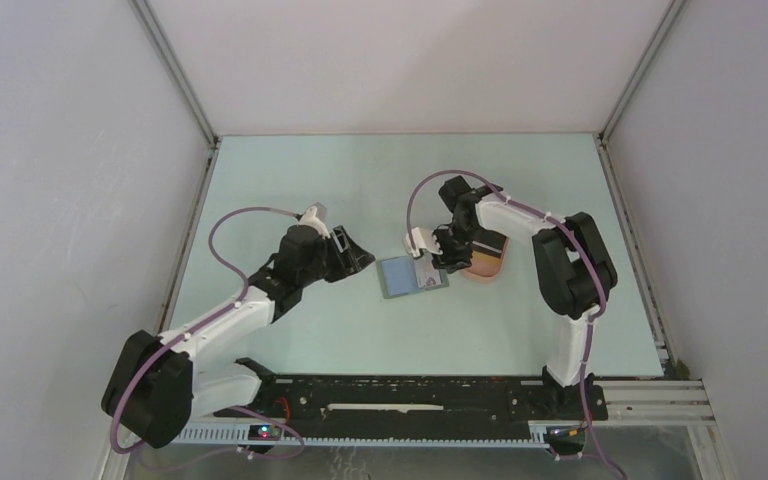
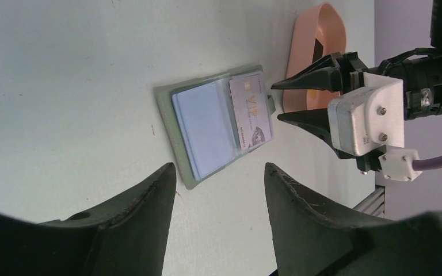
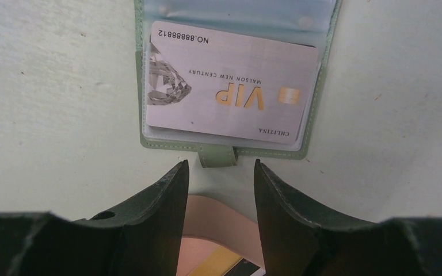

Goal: Put the credit cards into the card holder
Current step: Close the card holder at the center of the board.

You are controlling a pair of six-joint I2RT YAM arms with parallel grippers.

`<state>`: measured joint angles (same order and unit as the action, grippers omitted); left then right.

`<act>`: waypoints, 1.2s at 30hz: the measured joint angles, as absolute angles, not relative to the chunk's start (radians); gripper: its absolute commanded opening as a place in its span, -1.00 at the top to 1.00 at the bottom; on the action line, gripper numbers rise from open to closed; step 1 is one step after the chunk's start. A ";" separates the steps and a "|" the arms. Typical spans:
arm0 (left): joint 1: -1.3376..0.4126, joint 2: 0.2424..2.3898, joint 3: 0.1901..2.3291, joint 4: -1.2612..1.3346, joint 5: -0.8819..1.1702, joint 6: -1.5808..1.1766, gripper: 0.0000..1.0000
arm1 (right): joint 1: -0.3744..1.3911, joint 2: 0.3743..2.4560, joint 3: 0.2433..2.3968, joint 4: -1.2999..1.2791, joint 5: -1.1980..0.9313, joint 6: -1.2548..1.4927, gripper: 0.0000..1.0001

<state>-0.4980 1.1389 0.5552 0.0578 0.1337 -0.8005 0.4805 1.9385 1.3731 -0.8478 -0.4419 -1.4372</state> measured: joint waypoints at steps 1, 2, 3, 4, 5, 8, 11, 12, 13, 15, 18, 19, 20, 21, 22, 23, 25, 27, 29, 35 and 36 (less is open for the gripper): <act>-0.498 1.139 0.555 0.059 0.134 -0.801 -0.26 | 0.481 1.942 1.372 -0.846 -0.439 -1.438 -0.05; -0.498 1.140 0.555 0.060 0.134 -0.801 -0.26 | 0.483 1.944 1.372 -0.844 -0.436 -1.438 -0.04; -0.498 1.143 0.555 0.062 0.134 -0.801 -0.26 | 0.485 1.948 1.372 -0.843 -0.432 -1.438 -0.04; -0.498 1.145 0.555 0.064 0.134 -0.800 -0.26 | 0.487 1.951 1.372 -0.844 -0.429 -1.438 -0.03; -0.498 1.148 0.555 0.065 0.134 -0.800 -0.26 | 0.490 1.954 1.372 -0.844 -0.427 -1.437 -0.02; -0.498 1.153 0.555 0.065 0.134 -0.800 -0.26 | 0.499 1.962 1.371 -0.844 -0.427 -1.435 -0.03; -0.497 1.157 0.555 0.067 0.135 -0.800 -0.26 | 0.507 1.967 1.370 -0.845 -0.427 -1.432 0.02; -0.497 1.160 0.555 0.068 0.136 -0.800 -0.26 | 0.510 1.968 1.370 -0.845 -0.427 -1.430 0.07; -0.497 1.163 0.555 0.069 0.137 -0.800 -0.26 | 0.512 1.969 1.370 -0.845 -0.426 -1.430 0.14; -0.497 1.170 0.555 0.075 0.140 -0.800 -0.26 | 0.517 1.970 1.370 -0.844 -0.426 -1.425 0.29; -0.497 1.180 0.555 0.086 0.144 -0.800 -0.26 | 0.520 1.974 1.370 -0.841 -0.424 -1.410 0.54; -0.497 1.182 0.555 0.088 0.145 -0.800 -0.25 | 0.519 1.974 1.370 -0.840 -0.426 -1.405 0.59; -0.497 1.183 0.555 0.089 0.146 -0.800 -0.25 | 0.518 1.974 1.370 -0.839 -0.427 -1.399 0.64; -0.497 1.184 0.555 0.091 0.146 -0.800 -0.25 | 0.517 1.973 1.370 -0.839 -0.430 -1.394 0.68; -0.497 1.185 0.553 0.096 0.147 -0.800 -0.25 | 0.516 1.971 1.370 -0.839 -0.435 -1.385 0.71; -0.497 1.185 0.551 0.096 0.147 -0.801 -0.25 | 0.513 1.966 1.367 -0.839 -0.442 -1.380 0.73; -0.497 1.190 0.551 0.097 0.153 -0.801 -0.25 | 0.508 1.955 1.354 -0.828 -0.457 -1.373 0.76; -0.497 1.198 0.551 0.099 0.158 -0.802 -0.25 | 0.497 1.942 1.335 -0.818 -0.479 -1.362 0.76; -0.497 1.208 0.551 0.106 0.164 -0.803 -0.24 | 0.490 1.921 1.309 -0.816 -0.504 -1.353 0.76; -0.497 1.237 0.551 0.123 0.171 -0.804 -0.19 | 0.466 1.842 1.275 -0.793 -0.562 -1.268 0.76; -0.497 1.243 0.551 0.127 0.173 -0.804 -0.19 | 0.463 1.831 1.275 -0.780 -0.564 -1.246 0.76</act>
<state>-0.4969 1.2427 0.5514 0.1268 0.1726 -0.8043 0.4633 1.8313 1.2747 -0.7795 -0.5640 -1.2461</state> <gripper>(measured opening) 0.602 0.126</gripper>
